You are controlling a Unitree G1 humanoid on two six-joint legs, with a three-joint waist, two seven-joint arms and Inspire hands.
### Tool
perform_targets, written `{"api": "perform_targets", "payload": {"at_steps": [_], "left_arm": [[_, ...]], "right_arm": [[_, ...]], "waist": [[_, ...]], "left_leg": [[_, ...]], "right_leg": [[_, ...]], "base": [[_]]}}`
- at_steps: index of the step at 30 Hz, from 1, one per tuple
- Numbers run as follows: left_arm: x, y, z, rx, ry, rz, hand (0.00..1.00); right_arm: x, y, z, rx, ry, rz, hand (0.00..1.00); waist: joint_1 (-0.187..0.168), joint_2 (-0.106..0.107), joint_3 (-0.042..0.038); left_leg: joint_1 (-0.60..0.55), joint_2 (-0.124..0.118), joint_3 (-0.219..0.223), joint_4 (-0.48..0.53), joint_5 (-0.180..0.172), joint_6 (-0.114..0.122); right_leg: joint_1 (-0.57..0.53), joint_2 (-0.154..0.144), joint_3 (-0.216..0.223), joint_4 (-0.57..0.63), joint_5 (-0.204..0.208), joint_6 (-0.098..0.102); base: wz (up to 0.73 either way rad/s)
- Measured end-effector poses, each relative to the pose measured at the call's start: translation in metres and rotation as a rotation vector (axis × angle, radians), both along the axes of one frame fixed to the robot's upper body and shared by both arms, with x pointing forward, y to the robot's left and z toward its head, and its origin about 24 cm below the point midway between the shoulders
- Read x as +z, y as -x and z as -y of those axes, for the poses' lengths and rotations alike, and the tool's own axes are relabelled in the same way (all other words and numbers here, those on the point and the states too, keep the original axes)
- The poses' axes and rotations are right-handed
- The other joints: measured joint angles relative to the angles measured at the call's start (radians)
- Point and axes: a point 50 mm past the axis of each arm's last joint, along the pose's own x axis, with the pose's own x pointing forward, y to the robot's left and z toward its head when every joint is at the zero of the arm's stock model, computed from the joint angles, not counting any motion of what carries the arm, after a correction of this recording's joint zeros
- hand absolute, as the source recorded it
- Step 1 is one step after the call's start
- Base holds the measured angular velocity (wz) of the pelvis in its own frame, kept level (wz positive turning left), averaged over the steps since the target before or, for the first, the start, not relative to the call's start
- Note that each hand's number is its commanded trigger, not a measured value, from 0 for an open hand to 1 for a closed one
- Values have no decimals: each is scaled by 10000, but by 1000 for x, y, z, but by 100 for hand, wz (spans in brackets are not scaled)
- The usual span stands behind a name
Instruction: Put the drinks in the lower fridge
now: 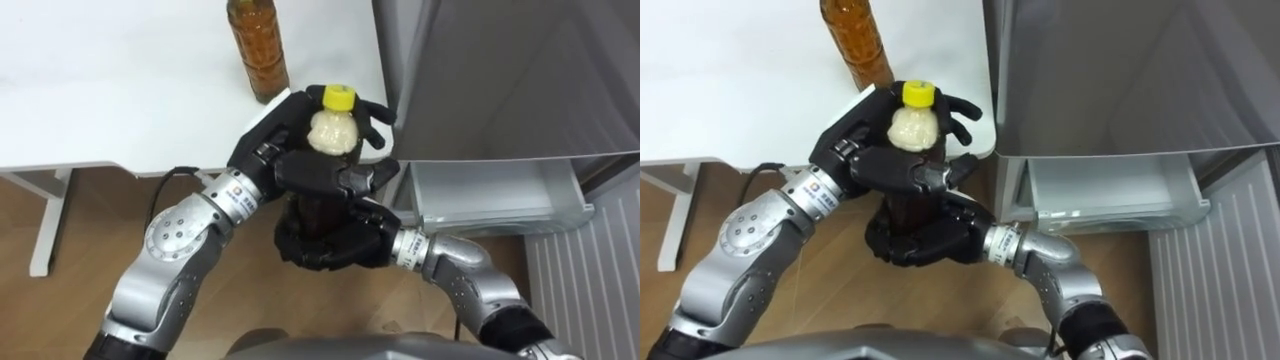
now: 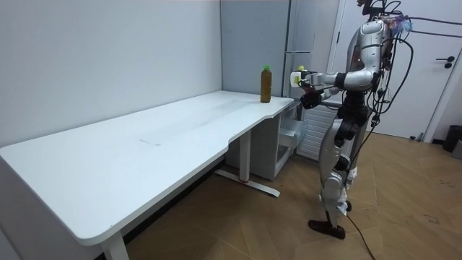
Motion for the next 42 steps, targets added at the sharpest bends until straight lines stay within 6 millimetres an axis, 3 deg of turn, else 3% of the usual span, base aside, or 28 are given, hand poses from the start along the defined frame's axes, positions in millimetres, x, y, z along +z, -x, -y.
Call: {"api": "perform_targets", "payload": {"at_steps": [17, 24, 25, 32, 42], "left_arm": [[6, 1, 4, -281, -332, 463, 100], [6, 1, 6, -348, -239, 482, 100], [6, 1, 8, -365, -186, 485, 0], [3, 6, 8, -528, -108, 424, 0], [12, 0, -26, 50, -1182, 1356, 0]], "right_arm": [[3, 7, 1, -469, -277, 346, 100], [6, 9, 3, -620, -192, 426, 100], [7, 10, 4, -693, -173, 459, 100], [8, 19, 14, -865, 139, 470, 100], [-5, 44, 55, -1430, 1408, -713, 100]], "waist": [[316, 11, -1], [231, 43, -2], [233, 43, -2], [258, 1, -31], [592, -44, -63]], "left_leg": [[-24, -9, -92, -18, 0, -3], [-22, -15, -100, -39, 0, -3], [-20, -17, -109, -37, 0, -3], [20, -18, -104, -83, 9, -8], [140, -18, -30, -143, 7, -9]], "right_leg": [[6, 18, -55, -29, -1, 1], [-1, 18, -52, -8, 0, -1], [4, 17, -58, -5, 0, -1], [6, 15, -18, 9, 0, -1], [53, 16, 24, 1, -1, 1]], "base": [[0], [0], [0], [0], [-1]]}}
